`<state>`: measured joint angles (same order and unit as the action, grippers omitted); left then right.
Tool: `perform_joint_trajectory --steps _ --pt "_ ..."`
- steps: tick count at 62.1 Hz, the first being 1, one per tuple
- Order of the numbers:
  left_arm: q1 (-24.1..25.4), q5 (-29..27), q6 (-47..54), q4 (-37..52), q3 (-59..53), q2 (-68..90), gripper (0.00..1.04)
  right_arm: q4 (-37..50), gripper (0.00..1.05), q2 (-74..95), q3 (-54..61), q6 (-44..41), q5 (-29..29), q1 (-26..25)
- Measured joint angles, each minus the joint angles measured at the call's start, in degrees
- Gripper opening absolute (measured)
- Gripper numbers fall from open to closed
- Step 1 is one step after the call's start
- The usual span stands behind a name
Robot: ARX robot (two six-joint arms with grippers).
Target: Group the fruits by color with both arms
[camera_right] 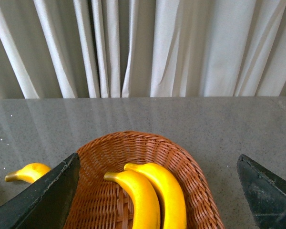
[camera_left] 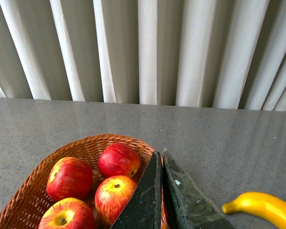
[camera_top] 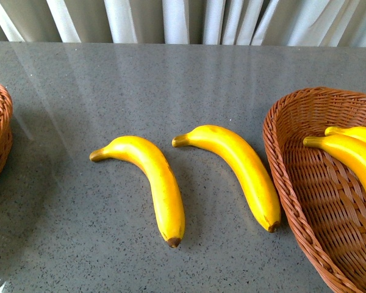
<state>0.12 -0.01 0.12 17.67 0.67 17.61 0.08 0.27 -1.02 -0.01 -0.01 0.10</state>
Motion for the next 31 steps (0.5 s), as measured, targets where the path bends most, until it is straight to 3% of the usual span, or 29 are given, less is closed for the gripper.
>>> perform_joint_trajectory --steps 26,31 --pt "0.0 0.0 0.0 -7.3 0.0 -7.3 0.02 0.0 0.96 0.0 0.0 0.0 0.02 0.0" --pt "-0.02 0.0 0.0 -15.91 0.02 -13.88 0.01 0.0 0.96 0.0 0.0 0.0 0.02 -0.02"
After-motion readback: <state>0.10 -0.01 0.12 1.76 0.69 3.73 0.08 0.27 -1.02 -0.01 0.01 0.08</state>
